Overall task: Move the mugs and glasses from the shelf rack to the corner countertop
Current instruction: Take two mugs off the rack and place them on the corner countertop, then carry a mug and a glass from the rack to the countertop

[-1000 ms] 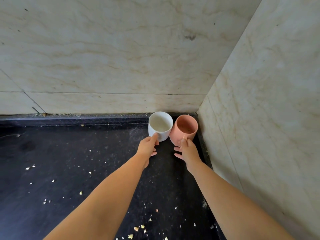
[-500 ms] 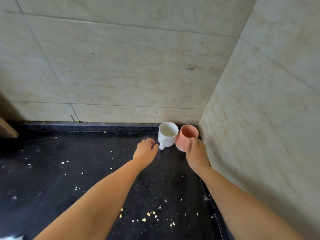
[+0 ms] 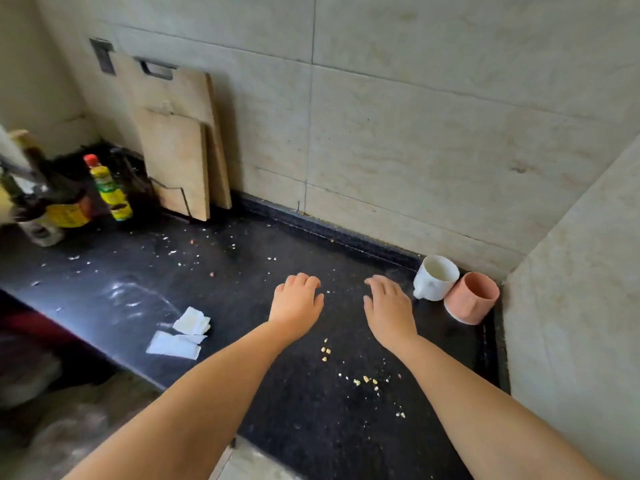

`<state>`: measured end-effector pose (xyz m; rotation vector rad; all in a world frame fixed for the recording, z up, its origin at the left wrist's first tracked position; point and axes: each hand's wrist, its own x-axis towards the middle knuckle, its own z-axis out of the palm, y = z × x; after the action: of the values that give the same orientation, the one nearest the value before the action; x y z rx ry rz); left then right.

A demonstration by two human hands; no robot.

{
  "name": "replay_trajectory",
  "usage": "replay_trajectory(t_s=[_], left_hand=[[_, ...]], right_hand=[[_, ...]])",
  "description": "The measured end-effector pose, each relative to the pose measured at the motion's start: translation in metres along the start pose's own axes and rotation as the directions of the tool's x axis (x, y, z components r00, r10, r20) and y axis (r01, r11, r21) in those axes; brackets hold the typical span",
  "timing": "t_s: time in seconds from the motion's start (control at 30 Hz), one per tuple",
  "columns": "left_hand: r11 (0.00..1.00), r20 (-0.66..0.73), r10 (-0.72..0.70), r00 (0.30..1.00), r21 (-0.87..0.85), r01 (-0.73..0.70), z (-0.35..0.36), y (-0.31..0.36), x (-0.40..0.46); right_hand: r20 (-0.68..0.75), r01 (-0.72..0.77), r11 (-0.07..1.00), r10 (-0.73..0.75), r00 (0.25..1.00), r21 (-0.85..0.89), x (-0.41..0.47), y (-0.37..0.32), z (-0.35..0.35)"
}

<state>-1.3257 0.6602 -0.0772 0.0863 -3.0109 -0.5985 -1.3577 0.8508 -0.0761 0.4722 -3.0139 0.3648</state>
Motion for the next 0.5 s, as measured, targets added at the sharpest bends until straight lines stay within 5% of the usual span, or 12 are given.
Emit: replay_trajectory(t_s=[0.23,0.5], left_hand=[[0.953,-0.132,-0.302,0.944,0.002,0.304,-0.050,-0.100,-0.122],[0.814,-0.266,-0.558,0.786,0.010,0.581,-0.110,-0.207,-0.276]], right_hand=[[0.106,0.344,0.939,-0.343,0.933,0.013,-0.025,-0.135,0.026],[0.169,0.692,0.709,-0.705,0.689,0.134,-0.090,-0.321,0.057]])
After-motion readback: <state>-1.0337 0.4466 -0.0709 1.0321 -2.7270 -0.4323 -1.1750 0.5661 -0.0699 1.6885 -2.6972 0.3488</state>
